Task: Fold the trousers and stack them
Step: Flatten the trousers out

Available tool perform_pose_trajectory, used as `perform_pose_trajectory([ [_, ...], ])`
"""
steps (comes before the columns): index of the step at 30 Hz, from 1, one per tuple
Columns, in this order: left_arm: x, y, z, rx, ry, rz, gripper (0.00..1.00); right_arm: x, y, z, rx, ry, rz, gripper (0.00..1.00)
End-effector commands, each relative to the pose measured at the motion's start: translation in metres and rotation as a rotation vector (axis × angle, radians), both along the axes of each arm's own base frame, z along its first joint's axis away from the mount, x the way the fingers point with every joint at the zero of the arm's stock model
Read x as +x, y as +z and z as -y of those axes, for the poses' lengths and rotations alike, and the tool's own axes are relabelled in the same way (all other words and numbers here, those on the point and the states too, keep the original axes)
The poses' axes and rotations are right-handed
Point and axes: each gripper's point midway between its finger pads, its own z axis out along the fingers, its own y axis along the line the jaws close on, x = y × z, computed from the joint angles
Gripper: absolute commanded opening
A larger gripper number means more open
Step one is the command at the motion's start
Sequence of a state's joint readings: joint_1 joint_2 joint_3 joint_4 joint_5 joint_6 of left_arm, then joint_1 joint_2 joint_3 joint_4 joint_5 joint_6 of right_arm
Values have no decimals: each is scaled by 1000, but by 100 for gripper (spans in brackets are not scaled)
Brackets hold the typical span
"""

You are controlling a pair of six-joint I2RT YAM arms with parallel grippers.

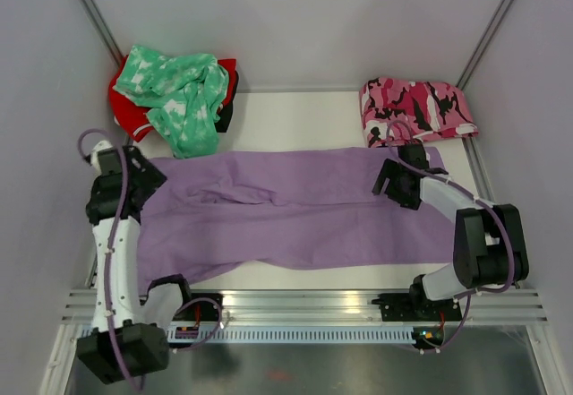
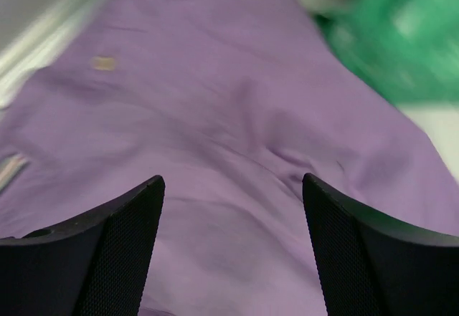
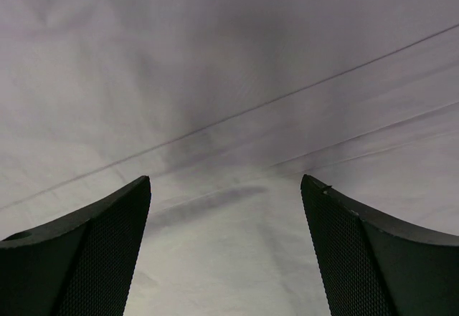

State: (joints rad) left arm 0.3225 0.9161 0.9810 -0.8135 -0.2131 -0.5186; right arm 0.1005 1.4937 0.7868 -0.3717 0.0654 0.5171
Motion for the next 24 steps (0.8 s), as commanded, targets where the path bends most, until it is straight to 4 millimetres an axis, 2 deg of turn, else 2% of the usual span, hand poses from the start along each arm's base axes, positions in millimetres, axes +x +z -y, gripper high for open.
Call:
perform_pose_trajectory([
  [1, 54, -10, 103, -76, -424, 28, 81, 29, 42, 32, -55, -75, 135, 92],
  [2, 60, -13, 116, -53, -454, 13, 80, 38, 53, 39, -58, -91, 172, 91],
  [3, 66, -18, 130, -50, -488, -6, 80, 48, 64, 55, -67, -132, 220, 91],
  [4, 78, -22, 155, -51, -561, -24, 79, 54, 69, 61, -90, -117, 242, 91],
  [5, 84, -24, 165, -50, -587, -29, 79, 64, 80, 69, -114, -127, 275, 91],
  [6, 90, -24, 174, -51, -611, -35, 79, 69, 77, 84, -164, -160, 258, 90],
  [7, 98, -16, 189, -38, -657, -14, 79, 72, 76, 92, -202, -155, 245, 90],
  [8, 105, -24, 194, -25, -667, -44, 80, 80, 71, 100, -225, -161, 223, 90],
  [10, 116, -20, 202, 6, -686, -43, 82, 85, 65, 122, -252, -200, 200, 91],
  [11, 120, -31, 203, 11, -687, -81, 83, 84, 51, 136, -254, -231, 165, 92],
  [14, 127, -39, 206, 19, -694, -113, 84, 87, 34, 154, -267, -235, 144, 93],
  [20, 124, -52, 206, 33, -731, -145, 85, 93, 8, 166, -266, -152, 125, 94],
  [24, 121, -50, 206, 46, -766, -145, 87, 97, 4, 169, -291, -69, 119, 94],
])
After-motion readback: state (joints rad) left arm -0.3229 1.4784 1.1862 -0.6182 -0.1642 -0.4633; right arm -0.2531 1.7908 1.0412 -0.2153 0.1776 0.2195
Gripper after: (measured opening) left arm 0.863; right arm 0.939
